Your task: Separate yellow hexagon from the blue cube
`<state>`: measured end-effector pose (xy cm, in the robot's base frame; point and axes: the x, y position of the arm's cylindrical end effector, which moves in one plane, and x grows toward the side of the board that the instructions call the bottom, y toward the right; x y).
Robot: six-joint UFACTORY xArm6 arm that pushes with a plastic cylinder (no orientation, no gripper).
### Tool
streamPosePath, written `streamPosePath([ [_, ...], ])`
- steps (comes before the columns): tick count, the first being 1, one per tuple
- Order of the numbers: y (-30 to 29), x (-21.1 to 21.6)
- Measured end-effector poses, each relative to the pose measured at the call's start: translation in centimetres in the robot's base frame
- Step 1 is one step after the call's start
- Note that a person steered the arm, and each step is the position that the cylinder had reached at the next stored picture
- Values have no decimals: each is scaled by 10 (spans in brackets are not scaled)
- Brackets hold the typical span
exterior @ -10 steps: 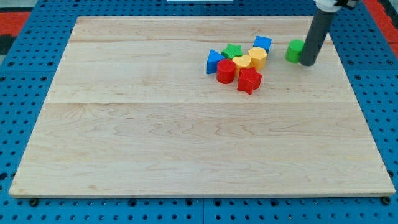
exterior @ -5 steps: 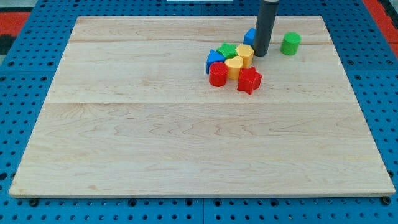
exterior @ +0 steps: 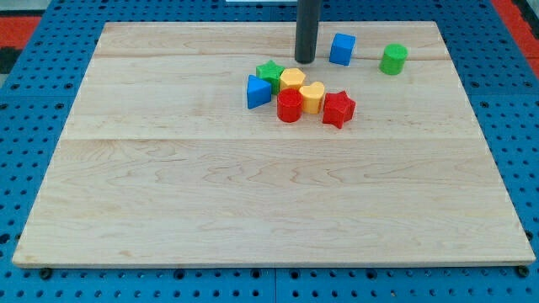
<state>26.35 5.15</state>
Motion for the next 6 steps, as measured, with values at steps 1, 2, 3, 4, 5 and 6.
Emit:
streamPosePath([
  [1, -1, -21],
  [2, 26, -26],
  [3, 65, -26],
  [4, 71, -26],
  [5, 74, -26],
  [6, 80, -26],
])
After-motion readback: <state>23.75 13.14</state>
